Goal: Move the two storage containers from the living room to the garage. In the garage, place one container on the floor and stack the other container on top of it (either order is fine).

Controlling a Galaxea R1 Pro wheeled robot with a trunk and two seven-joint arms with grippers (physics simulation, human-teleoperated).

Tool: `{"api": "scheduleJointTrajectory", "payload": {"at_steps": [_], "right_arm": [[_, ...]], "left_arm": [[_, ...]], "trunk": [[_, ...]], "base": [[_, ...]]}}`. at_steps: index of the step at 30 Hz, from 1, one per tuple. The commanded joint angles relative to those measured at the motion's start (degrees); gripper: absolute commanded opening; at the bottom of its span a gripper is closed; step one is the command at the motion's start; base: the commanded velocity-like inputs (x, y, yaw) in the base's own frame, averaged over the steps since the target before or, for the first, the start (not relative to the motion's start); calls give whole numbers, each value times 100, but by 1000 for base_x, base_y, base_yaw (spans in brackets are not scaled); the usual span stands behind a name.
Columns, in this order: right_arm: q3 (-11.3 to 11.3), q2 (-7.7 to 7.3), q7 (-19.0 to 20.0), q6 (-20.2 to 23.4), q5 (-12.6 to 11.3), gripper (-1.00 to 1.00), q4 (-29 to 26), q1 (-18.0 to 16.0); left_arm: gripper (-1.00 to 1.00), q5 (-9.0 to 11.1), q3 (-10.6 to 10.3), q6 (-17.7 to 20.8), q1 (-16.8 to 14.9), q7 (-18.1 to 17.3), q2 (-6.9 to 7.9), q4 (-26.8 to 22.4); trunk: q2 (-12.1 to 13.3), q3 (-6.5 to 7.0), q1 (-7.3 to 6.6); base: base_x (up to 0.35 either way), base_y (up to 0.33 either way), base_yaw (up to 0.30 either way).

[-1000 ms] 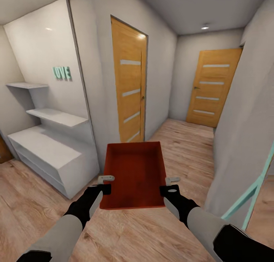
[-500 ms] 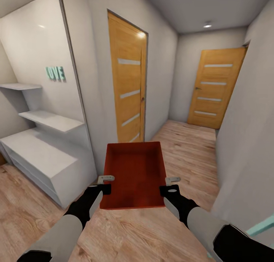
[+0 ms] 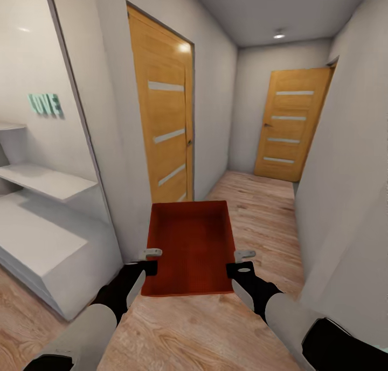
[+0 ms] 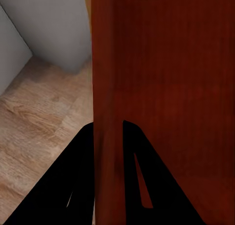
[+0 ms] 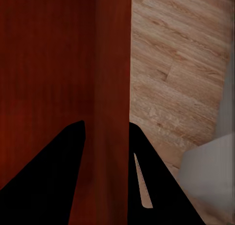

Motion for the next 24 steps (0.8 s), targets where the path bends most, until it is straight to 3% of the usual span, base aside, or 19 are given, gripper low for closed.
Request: {"api": "scheduleJointTrajectory", "payload": {"at_steps": [1, 11, 24], "right_arm": [[-187, -3, -392, -226, 150, -100, -17, -14], [-187, -4, -391, -226, 150, -100, -17, -14], [-187, -4, -390, -226, 150, -100, -17, -14]], "left_arm": [[-100, -32, -19, 46, 2, 76, 7, 208], [-100, -32, -19, 46, -1, 76, 7, 208], [-100, -32, -19, 46, 0, 76, 7, 208]], "trunk": [[-14, -12, 7], [-14, -12, 7], [-14, -12, 7]], "base": [[322, 0, -241], [322, 0, -214], [322, 0, -11]]}}
